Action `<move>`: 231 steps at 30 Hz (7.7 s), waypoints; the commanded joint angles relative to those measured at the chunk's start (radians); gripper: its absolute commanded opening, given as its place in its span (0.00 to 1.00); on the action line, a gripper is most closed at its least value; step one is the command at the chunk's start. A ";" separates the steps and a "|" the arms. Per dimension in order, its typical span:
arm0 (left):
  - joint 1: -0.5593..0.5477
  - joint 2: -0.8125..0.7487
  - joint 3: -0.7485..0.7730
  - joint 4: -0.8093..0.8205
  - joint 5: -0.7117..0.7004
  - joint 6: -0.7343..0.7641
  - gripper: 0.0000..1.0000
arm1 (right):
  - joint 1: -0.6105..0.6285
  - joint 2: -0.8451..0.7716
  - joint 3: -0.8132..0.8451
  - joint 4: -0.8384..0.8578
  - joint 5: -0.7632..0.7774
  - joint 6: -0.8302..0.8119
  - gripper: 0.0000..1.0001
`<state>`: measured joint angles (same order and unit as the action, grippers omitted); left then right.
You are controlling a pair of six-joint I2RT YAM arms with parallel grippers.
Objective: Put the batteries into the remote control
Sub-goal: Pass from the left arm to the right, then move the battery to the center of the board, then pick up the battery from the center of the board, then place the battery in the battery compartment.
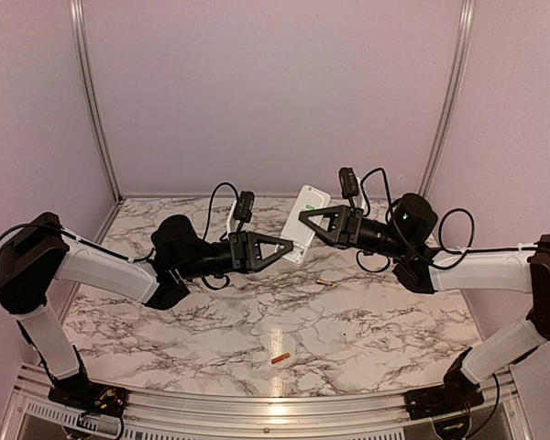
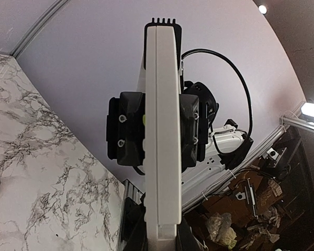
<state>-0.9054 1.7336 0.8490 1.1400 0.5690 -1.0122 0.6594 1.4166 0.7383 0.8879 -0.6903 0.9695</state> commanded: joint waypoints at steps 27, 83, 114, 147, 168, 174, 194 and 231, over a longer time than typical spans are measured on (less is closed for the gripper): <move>0.034 -0.427 0.133 -1.332 -0.303 0.803 0.99 | -0.141 -0.338 -0.130 -0.543 -0.081 -0.304 0.00; 0.002 0.867 1.359 -1.533 -0.232 1.407 0.72 | -0.590 -0.555 -0.273 -0.810 -0.141 -0.322 0.00; -0.005 0.880 1.315 -1.687 -0.225 1.400 0.04 | -0.590 -0.544 -0.264 -0.815 -0.151 -0.330 0.00; 0.005 0.225 0.414 -1.826 -0.462 1.223 0.12 | -0.458 -0.390 -0.232 -0.634 -0.224 -0.282 0.00; -0.025 0.146 0.456 -1.867 -0.503 1.259 0.01 | -0.417 -0.246 -0.124 -0.871 -0.266 -0.362 0.00; -0.078 -0.090 0.390 -1.688 -0.406 1.309 0.00 | -0.333 -0.199 -0.109 -0.844 -0.252 -0.323 0.00; -0.280 -0.034 0.581 -1.616 -0.301 1.346 0.03 | -0.039 -0.002 0.004 -0.635 -0.245 -0.166 0.00; -0.283 0.077 0.598 -1.599 -0.415 1.368 0.04 | -0.011 0.012 -0.025 -0.540 -0.299 -0.133 0.00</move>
<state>-1.1904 1.7798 1.4277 -0.4423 0.2062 0.3325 0.6258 1.4239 0.7033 0.2970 -0.9375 0.8352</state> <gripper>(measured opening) 0.094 0.138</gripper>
